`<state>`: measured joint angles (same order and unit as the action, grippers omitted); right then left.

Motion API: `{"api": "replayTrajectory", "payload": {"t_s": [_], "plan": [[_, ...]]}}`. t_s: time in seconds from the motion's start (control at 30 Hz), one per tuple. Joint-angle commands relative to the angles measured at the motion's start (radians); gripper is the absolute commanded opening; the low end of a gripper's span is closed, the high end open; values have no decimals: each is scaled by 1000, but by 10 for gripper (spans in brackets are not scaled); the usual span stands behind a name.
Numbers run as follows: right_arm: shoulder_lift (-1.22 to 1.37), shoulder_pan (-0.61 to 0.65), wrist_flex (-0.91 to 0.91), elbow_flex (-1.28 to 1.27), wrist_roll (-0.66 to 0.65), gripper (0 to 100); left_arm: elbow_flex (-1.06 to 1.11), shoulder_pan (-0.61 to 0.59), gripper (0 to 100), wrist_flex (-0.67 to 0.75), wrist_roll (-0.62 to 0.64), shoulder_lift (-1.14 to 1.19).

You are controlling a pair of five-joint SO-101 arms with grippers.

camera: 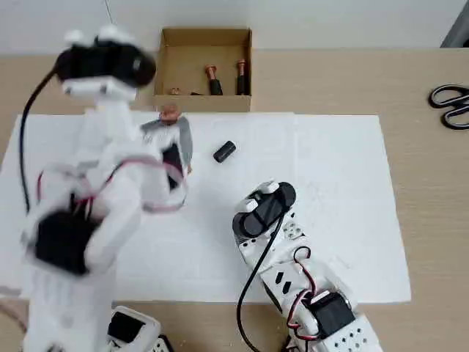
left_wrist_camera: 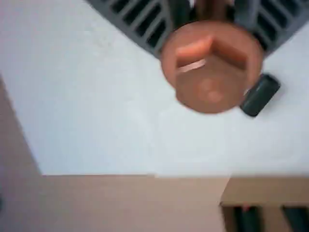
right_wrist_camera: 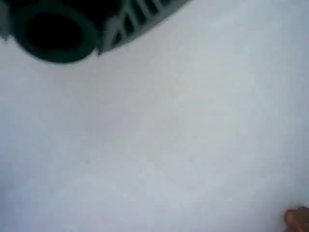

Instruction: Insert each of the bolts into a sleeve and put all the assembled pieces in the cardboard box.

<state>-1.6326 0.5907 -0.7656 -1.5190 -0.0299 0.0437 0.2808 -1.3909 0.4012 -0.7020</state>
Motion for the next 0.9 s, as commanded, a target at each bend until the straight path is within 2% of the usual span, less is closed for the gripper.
{"api": "replayTrajectory", "payload": {"t_s": [0.0, 0.07, 0.23, 0.4, 0.57, 0.87], "plan": [[-19, 4, 27, 8, 11, 4, 160, 6, 6, 127, -43, -170], [-19, 5, 38, 5, 21, 4, 311, -3, 6, 249, -48, -238], [-19, 5, 45, 3, 175, 4, 661, 9, 6, 574, -48, -365], [-19, 21, 47, 11, 183, 4, 846, 75, 6, 697, -48, -419], [-19, 111, 47, 14, 180, 4, 898, 101, 6, 733, -44, -419], [-19, 116, 81, 14, 118, 4, 908, 137, 6, 667, -41, -417]]}}
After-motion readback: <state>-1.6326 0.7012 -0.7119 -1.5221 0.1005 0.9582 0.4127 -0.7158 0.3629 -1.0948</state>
